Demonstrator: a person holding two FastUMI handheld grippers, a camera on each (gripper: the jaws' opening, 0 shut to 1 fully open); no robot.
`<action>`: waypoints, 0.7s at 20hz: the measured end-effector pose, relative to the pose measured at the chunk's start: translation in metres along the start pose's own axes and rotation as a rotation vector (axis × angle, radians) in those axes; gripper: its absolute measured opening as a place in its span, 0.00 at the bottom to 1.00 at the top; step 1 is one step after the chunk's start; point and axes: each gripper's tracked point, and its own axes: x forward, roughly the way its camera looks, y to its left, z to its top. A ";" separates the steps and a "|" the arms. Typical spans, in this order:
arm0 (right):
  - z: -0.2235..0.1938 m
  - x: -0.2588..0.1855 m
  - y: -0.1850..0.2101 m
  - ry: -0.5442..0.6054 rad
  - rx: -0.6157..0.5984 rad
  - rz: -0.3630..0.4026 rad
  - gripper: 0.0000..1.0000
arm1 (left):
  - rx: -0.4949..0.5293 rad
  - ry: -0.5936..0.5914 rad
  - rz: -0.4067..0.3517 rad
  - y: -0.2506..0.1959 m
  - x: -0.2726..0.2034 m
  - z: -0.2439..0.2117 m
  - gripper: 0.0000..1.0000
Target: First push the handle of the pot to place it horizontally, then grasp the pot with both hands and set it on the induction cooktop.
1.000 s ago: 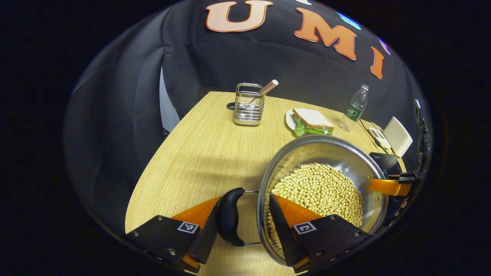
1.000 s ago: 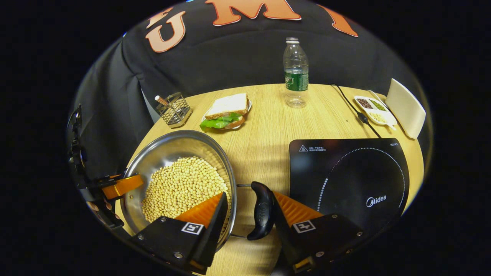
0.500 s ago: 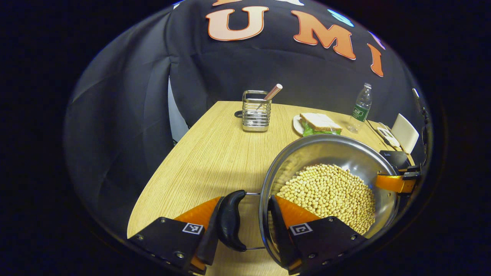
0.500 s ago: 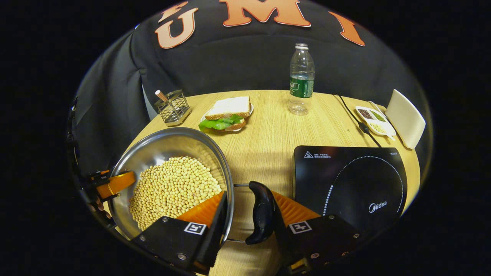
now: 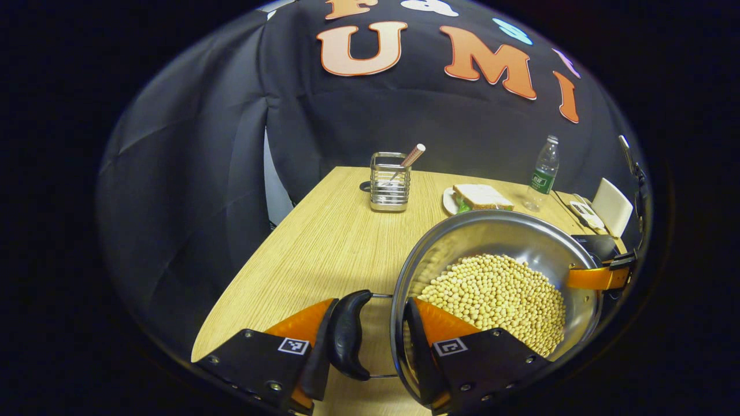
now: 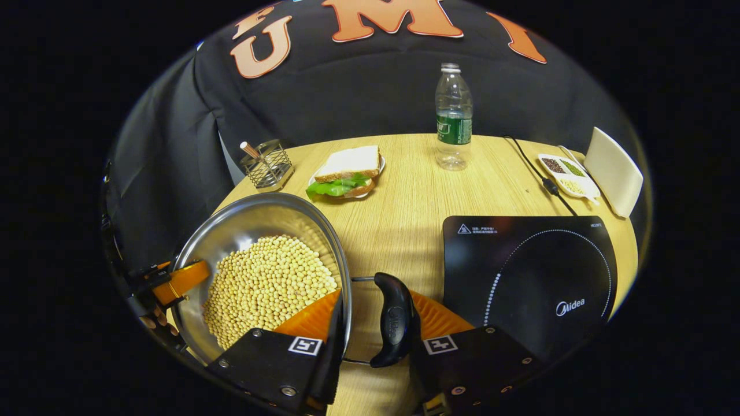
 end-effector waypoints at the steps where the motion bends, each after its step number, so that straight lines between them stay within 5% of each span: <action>1: 0.003 -0.006 -0.001 -0.014 0.000 0.002 0.49 | 0.006 -0.014 0.001 -0.002 -0.004 0.005 0.63; 14: 0.037 -0.074 -0.077 -0.146 0.064 -0.014 0.49 | 0.112 -0.149 -0.058 -0.092 -0.067 0.077 0.62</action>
